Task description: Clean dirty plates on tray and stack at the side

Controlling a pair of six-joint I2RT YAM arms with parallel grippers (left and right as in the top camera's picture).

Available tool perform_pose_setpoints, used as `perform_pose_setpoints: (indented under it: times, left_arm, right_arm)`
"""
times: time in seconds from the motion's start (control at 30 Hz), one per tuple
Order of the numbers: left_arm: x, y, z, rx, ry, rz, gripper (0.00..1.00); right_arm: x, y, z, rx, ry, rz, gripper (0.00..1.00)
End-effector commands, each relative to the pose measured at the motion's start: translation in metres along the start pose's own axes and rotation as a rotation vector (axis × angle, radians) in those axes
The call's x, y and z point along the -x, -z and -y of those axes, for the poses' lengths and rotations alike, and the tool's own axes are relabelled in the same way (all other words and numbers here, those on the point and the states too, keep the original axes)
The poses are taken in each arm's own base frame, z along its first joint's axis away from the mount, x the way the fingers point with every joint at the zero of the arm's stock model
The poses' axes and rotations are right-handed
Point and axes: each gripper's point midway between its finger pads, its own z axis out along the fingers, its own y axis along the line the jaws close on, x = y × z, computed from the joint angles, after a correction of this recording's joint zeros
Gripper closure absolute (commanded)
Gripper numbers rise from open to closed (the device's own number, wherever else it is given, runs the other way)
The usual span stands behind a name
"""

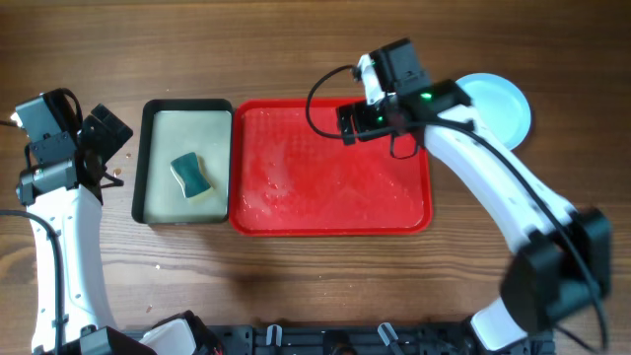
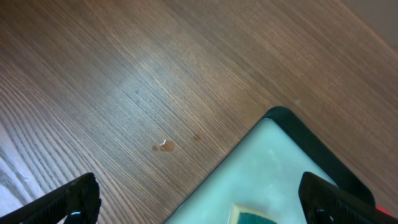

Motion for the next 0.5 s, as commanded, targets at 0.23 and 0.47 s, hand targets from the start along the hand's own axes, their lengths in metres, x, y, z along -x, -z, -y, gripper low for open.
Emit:
perform_pose_setpoints:
  times: [0.23, 0.47]
  left_arm:
    - [0.009, 0.008, 0.002, -0.015, 0.019, 0.030, 0.00]
    - [0.009, 0.008, 0.001, -0.014, 0.019, 0.030, 0.00]
  right_arm:
    - [0.059, 0.209, 0.016, -0.175, 0.004, 0.574, 0.00]
    - [0.048, 0.299, 0.041, -0.209, -0.051, 0.795, 0.00]
